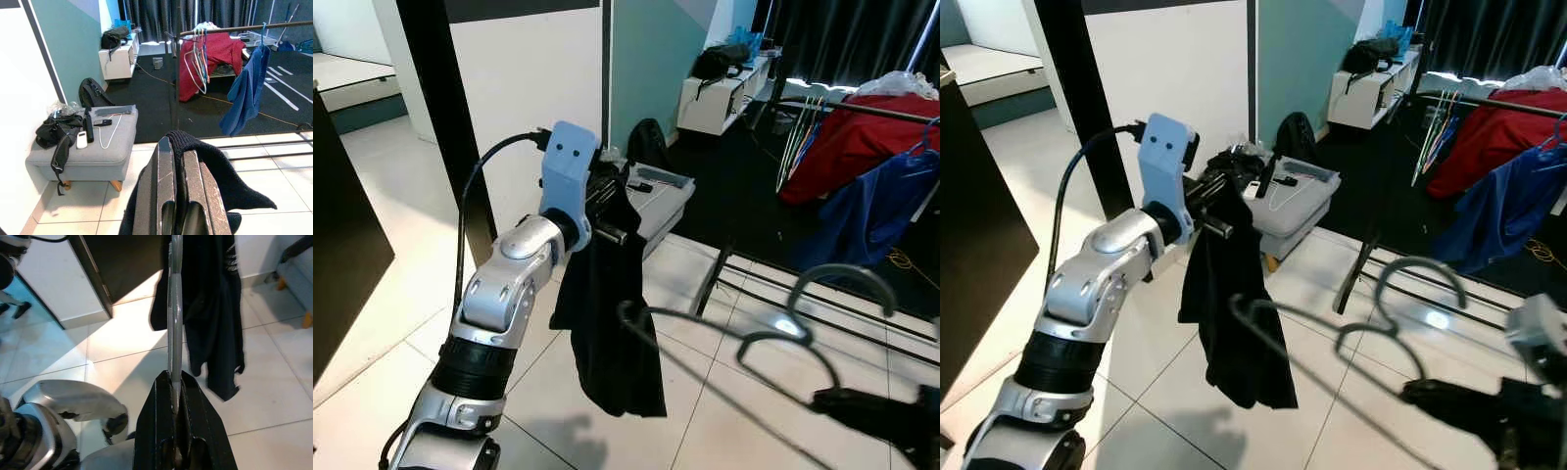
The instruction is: Hang hanger
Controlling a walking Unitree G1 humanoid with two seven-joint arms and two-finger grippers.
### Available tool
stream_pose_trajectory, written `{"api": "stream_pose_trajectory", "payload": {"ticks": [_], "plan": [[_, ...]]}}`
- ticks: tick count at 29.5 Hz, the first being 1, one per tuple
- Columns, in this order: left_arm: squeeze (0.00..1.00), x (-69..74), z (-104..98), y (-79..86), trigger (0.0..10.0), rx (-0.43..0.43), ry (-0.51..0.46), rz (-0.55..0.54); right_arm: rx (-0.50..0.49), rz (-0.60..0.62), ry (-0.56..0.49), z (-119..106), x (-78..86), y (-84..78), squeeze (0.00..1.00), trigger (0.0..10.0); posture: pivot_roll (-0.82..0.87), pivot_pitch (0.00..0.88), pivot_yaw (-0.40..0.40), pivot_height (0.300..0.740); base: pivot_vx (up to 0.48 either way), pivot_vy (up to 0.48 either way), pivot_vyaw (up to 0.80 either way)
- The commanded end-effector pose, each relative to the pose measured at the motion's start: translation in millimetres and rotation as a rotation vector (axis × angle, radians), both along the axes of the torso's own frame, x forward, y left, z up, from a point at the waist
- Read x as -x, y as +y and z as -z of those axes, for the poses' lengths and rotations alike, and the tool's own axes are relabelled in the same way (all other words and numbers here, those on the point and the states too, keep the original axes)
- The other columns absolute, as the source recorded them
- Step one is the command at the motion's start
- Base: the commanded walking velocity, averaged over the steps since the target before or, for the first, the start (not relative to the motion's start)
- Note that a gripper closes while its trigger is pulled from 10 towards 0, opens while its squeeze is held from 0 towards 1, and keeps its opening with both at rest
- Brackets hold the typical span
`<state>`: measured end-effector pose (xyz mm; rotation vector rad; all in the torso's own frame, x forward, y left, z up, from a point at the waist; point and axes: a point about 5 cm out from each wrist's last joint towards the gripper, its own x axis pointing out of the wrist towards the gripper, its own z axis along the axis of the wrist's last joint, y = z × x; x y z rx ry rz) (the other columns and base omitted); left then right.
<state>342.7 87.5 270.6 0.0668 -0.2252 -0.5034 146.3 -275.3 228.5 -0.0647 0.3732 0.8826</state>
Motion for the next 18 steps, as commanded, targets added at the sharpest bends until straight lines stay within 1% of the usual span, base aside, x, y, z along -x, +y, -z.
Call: {"api": "stream_pose_trajectory", "payload": {"ticks": [1, 2, 3, 4, 7, 8, 9, 10, 11, 13, 15, 17, 18], "plan": [[0.00, 1.6, -3.3, 2.9, 10.0, 0.004, -0.028, -0.005, 0.030, 0.015, -0.009, -3.5, 0.4, -4.6, 0.00, 10.0, -0.12, 0.000, -0.010, 0.740, 0.000, 0.000, 0.00], [0.00, 1.6, -3.3, 2.9, 10.0, 0.004, -0.028, -0.005, 0.030, 0.015, -0.009, -3.5, 0.4, -4.6, 0.00, 10.0, -0.12, 0.000, -0.010, 0.740, 0.000, 0.000, 0.00], [0.00, 1.8, -4.1, 2.4, 10.0, 0.009, -0.029, -0.006, 0.038, 0.030, -0.018, -3.1, -3.1, -5.7, 0.00, 10.0, -0.12, 0.000, -0.012, 0.740, 0.000, 0.000, 0.00], [0.00, 2.3, -5.0, 0.8, 10.0, 0.015, -0.031, -0.003, 0.034, 0.036, -0.029, -1.3, -6.9, -4.1, 0.00, 10.0, -0.12, 0.000, -0.013, 0.740, 0.000, 0.000, 0.00], [0.00, 2.7, -5.8, -0.7, 10.0, 0.020, -0.032, 0.000, 0.028, 0.042, -0.040, 0.4, -10.7, -2.1, 0.00, 10.0, -0.11, 0.000, -0.013, 0.740, 0.000, 0.000, 0.00], [0.00, 3.2, -5.8, -2.4, 10.0, 0.022, -0.032, 0.005, 0.015, 0.041, -0.047, 2.5, -14.8, 1.6, 0.00, 10.0, -0.11, 0.000, -0.015, 0.740, 0.000, 0.000, 0.00], [0.00, 3.2, -5.8, -2.4, 10.0, 0.022, -0.032, 0.005, 0.015, 0.041, -0.047, 2.5, -14.8, 1.6, 0.00, 10.0, -0.11, 0.000, -0.015, 0.740, 0.000, 0.000, 0.00], [0.00, 3.8, -5.2, -3.8, 10.0, 0.022, -0.030, 0.009, -0.001, 0.033, -0.057, 3.5, -18.6, 6.5, 0.00, 10.0, -0.11, 0.000, -0.016, 0.740, 0.000, 0.000, 0.00], [0.00, 3.8, -5.2, -3.8, 10.0, 0.022, -0.030, 0.009, -0.001, 0.033, -0.057, 3.5, -18.6, 6.5, 0.00, 10.0, -0.11, 0.000, -0.016, 0.740, 0.000, 0.000, 0.00], [0.00, 5.1, -4.0, -6.1, 10.0, 0.025, -0.027, 0.015, -0.016, 0.030, -0.075, 5.4, -26.8, 13.5, 0.00, 10.0, -0.11, 0.000, -0.020, 0.740, 0.000, 0.000, 0.00], [0.00, 5.1, -4.0, -6.1, 10.0, 0.025, -0.027, 0.015, -0.016, 0.030, -0.075, 5.4, -26.8, 13.5, 0.00, 10.0, -0.11, 0.000, -0.020, 0.740, 0.000, 0.000, 0.00], [0.00, 6.7, -3.2, -8.7, 10.0, 0.030, -0.024, 0.022, -0.036, 0.022, -0.096, 6.2, -34.9, 20.6, 0.00, 10.0, -0.11, 0.000, -0.022, 0.740, 0.000, 0.000, 0.00], [0.00, 6.7, -3.2, -8.7, 10.0, 0.030, -0.024, 0.022, -0.036, 0.022, -0.096, 6.2, -34.9, 20.6, 0.00, 10.0, -0.11, 0.000, -0.022, 0.740, 0.000, 0.000, 0.00]]}}
